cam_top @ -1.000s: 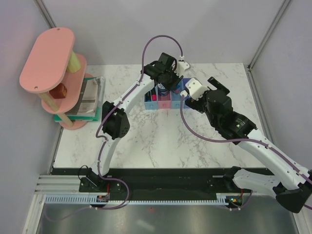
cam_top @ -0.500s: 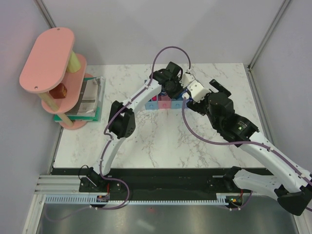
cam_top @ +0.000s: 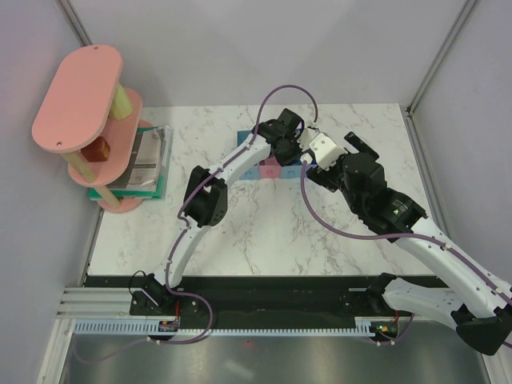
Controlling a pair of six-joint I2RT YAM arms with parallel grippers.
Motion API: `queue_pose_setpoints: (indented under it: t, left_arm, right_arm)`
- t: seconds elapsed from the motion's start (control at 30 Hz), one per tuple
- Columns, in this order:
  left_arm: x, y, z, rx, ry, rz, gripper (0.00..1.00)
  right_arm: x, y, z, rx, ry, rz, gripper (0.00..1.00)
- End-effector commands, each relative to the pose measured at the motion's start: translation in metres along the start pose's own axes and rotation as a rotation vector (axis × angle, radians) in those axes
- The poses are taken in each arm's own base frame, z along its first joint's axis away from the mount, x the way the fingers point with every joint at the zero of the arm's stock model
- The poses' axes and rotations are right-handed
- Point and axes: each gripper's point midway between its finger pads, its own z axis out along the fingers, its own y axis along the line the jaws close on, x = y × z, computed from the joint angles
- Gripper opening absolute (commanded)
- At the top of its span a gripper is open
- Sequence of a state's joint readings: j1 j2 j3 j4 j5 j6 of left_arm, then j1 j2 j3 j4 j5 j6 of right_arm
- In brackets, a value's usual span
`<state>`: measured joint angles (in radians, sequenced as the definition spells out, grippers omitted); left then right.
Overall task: Sort the stationery into containers
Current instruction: Place the stationery in the storage box.
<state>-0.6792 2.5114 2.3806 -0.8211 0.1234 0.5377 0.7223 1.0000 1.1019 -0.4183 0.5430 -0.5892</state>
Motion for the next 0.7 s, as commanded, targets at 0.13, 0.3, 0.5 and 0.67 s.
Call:
queue_pose_setpoints:
  t: [0.13, 0.3, 0.5, 0.67]
  left_arm:
    - [0.000, 0.007, 0.009, -0.032, 0.011, 0.049, 0.41]
    - [0.001, 0.007, 0.011, -0.037, 0.012, 0.038, 0.59]
    - [0.000, 0.010, 0.010, -0.053, 0.012, 0.032, 0.63]
    - [-0.012, 0.015, -0.008, -0.078, -0.017, -0.002, 0.63]
  right_arm:
    - [0.000, -0.002, -0.004, 0.002, -0.014, 0.037, 0.98]
    - [0.001, -0.001, -0.004, -0.001, -0.016, 0.040, 0.98]
    - [0.002, 0.001, -0.004, -0.007, -0.015, 0.038, 0.98]
    - [0.002, 0.001, -0.002, -0.007, -0.010, 0.031, 0.98]
